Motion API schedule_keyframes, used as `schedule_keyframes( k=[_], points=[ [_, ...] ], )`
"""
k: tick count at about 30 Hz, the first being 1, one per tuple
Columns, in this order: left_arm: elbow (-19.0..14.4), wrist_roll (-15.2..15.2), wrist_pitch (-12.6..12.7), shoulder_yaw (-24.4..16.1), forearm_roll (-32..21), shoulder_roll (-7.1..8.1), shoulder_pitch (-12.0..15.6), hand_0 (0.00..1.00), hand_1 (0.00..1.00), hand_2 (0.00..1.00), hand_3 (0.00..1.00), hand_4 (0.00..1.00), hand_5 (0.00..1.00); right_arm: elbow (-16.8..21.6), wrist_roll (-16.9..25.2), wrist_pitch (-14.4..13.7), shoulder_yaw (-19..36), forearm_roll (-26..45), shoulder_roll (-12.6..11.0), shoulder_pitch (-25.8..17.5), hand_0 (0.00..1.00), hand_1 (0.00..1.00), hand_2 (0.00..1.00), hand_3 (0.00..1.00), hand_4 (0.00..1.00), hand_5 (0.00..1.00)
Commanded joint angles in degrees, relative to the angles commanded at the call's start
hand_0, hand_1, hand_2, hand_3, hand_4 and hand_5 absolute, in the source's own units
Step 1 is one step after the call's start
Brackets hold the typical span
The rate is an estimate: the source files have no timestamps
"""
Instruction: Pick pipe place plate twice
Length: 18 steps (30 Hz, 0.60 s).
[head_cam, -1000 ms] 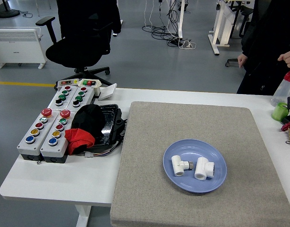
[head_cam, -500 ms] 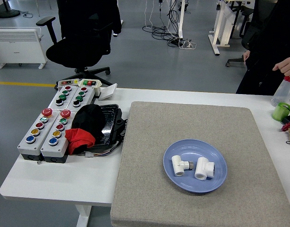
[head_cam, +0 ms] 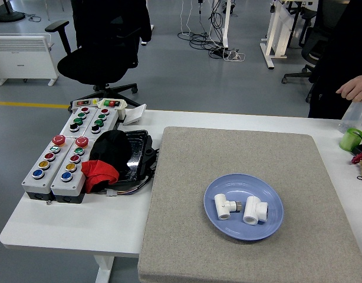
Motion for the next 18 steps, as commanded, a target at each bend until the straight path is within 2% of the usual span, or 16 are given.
schedule_keyframes(
  k=[18],
  points=[
    [0.1,-0.15,-0.19,-0.33,0.53,0.01,0.73,0.655,0.63,0.636,0.563,0.397,0.998,-0.36,-0.97,0.23,0.41,-0.44,0.45,-0.34,0.819,0.769,0.849,0.808,0.439,0.431]
  ],
)
